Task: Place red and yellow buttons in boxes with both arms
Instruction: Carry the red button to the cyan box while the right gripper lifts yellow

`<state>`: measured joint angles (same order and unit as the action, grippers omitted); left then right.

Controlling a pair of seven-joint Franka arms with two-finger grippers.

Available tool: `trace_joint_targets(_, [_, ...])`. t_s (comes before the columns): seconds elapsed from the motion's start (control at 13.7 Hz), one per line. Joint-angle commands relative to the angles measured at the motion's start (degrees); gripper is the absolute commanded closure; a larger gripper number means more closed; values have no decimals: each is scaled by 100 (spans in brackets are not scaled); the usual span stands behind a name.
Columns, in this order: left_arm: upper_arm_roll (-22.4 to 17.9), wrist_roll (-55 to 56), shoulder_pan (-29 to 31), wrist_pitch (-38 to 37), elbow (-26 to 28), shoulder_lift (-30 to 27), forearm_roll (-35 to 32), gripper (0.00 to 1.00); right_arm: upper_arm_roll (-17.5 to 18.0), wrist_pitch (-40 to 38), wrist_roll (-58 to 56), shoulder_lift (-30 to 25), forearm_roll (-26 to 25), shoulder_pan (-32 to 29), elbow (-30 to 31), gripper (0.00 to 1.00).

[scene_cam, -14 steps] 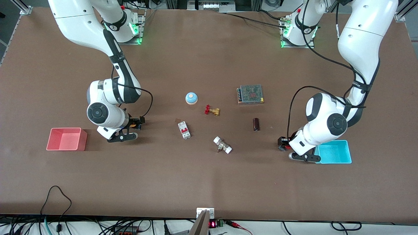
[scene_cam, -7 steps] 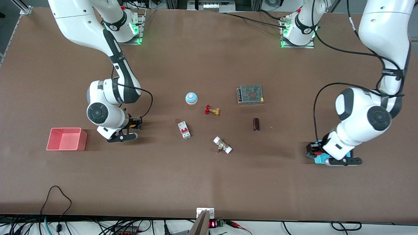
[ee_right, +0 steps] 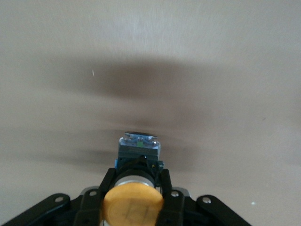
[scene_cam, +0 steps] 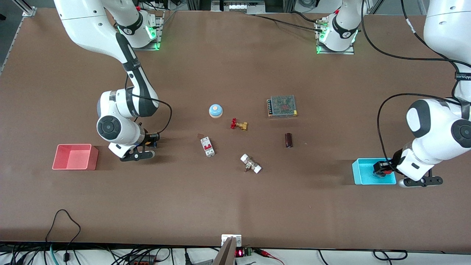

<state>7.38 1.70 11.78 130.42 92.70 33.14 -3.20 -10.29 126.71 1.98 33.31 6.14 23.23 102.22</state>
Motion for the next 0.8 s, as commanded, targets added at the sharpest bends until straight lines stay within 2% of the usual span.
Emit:
trace_joint_targets(0.0, [27,-91,17,-8,-24,219,-120,73,-104,-242,-31,-377,72,-134,-360,75])
trace_joint_targets(0.07, [27,-91,17,1,-24,298,-120,72,-244,-400,-40,-491,72,-169,-509,75])
trace_joint_targets(0.22, [27,-56,0,36,-24,412,-111,71,-805,-1004,-162,-528,11,-248,-1043,75])
trace_joint_targets(0.29, [27,-38,-18,88,-24,474,-111,70,-938,-1373,-311,-510,1,-362,-1290,75])
trace_joint_targets(0.44, [27,-38,-18,176,-24,553,-120,65,-966,-1771,-714,-475,-16,-844,-1520,75])
trace_joint_targets(0.51, [27,-38,-27,177,-24,562,-120,49,-966,-1772,-995,-431,-42,-1081,-1530,75])
trace_joint_targets(0.58, [27,-38,-44,177,-42,562,-111,39,-966,-1746,-1276,-353,-43,-1292,-1530,75])
trace_joint_targets(0.66, [27,-38,-62,177,-59,562,-111,22,-966,-1711,-1470,-274,-34,-1468,-1530,75])
trace_joint_targets(0.73, [27,-38,-53,177,-86,554,-120,12,-966,-1702,-1551,-168,-34,-1583,-1556,75])
